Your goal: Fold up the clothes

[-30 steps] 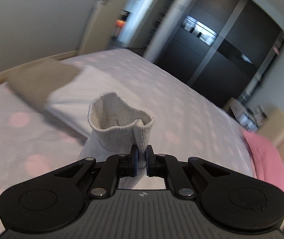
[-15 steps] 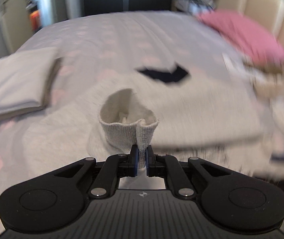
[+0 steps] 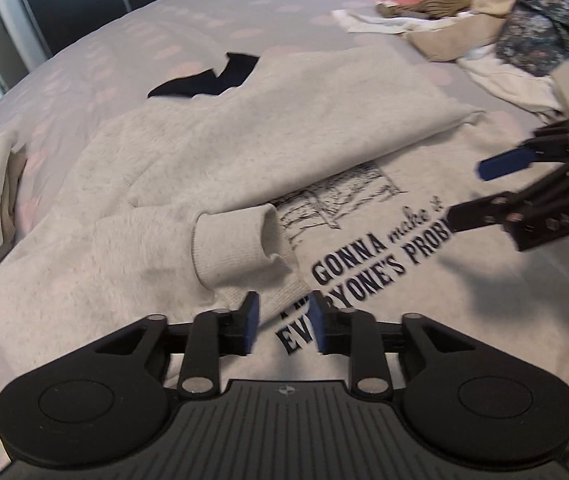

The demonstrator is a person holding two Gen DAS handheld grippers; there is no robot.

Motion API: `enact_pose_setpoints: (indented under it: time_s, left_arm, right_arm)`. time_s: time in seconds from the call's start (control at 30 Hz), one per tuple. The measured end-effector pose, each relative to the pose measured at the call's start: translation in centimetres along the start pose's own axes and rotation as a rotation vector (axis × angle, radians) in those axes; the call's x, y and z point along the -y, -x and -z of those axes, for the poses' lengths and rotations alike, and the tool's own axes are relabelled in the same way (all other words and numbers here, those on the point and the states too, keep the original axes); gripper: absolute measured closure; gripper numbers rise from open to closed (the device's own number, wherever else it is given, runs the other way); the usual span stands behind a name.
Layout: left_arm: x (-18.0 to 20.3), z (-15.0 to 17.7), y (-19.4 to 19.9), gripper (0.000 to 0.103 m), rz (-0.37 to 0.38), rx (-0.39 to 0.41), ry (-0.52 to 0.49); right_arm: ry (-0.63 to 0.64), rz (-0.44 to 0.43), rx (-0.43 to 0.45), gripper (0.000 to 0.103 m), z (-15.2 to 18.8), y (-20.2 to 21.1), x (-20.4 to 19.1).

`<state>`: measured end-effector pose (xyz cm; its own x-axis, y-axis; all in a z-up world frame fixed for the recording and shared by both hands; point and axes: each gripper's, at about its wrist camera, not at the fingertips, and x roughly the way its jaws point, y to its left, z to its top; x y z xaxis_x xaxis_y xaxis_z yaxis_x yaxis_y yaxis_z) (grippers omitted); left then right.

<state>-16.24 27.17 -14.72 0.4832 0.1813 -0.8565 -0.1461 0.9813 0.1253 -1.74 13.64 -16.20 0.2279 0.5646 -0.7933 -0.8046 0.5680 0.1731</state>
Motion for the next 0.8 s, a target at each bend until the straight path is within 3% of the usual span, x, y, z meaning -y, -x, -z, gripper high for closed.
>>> enact_pose_setpoints:
  time_s: [0.13,0.3,0.4,0.8]
  left_arm:
    - [-0.9,0.7,1.7,0.061,-0.037,0.005,-0.006]
    - [-3.5,1.3,1.7,0.061,-0.108,-0.026,0.046]
    - [-5.0,1.6,1.0,0.061,-0.116,-0.051,0.101]
    - [-9.0,2.8,1.0,0.061,-0.155,-0.062,0.189]
  right_arm:
    - [0.040,-0.020,0.002,0.023,0.2,-0.1,-1.0]
    - [0.074,-0.076,0.004,0.022,0.1,-0.1,-2.3]
    - [0.087,-0.107,0.011,0.016,-0.3,0.0,-3.3]
    - [0.041,-0.204,0.013,0.015,-4.3,-3.6,-7.8]
